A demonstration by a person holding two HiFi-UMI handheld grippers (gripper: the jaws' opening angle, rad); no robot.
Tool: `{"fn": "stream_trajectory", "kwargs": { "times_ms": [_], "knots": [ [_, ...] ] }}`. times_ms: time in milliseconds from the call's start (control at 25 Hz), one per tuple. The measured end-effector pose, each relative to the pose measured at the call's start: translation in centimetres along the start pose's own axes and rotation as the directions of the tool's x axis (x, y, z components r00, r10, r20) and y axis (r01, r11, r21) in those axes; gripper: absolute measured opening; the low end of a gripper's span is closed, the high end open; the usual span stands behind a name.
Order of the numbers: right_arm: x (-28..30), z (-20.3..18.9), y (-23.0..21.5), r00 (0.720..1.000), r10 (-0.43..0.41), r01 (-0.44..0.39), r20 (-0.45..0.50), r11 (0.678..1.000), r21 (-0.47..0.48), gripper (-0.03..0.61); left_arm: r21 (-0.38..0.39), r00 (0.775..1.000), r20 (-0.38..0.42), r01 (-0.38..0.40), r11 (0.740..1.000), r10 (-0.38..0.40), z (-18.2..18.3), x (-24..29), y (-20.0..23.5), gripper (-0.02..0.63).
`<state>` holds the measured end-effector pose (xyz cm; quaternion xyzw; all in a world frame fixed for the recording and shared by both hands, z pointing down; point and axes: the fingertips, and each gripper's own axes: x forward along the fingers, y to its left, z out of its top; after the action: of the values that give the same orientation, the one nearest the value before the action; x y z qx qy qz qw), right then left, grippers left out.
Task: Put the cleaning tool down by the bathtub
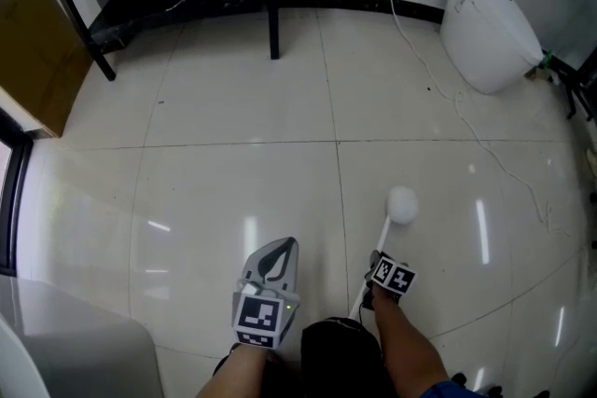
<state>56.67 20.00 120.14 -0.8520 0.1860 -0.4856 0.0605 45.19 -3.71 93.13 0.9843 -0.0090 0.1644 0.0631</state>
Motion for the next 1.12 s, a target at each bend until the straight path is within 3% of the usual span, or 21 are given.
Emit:
{"fn": "stream_trajectory", "kwargs": {
  "times_ms": [280,400,760,1120],
  "knots": [
    [-12.0,7.8,5.1,0.987,0.118,-0.104,0.111,0.986,-0.128,0.092,-0.054,0.997,-0.069,-0.043,0.998,0.039,-0.3,-3.6,-1.1,-0.002],
    [-18.4,10.7,7.0,0.98,0.153,-0.132,0.127,0.979,-0.159,0.092,-0.046,0.994,-0.096,-0.058,0.997,0.053,2.3,-6.2,-2.9,-0.002],
    [-41.0,23.2,14.3,0.939,0.269,-0.205,0.212,0.937,-0.282,0.092,-0.04,0.997,-0.029,-0.072,0.997,0.071,24.8,-15.2,-9.2,-0.002],
    [-64.7,37.6,20.7,0.853,0.393,-0.312,0.344,0.911,-0.268,0.092,-0.026,0.986,0.007,-0.165,0.986,0.165,45.9,-27.3,-13.8,-0.002]
  ]
}}
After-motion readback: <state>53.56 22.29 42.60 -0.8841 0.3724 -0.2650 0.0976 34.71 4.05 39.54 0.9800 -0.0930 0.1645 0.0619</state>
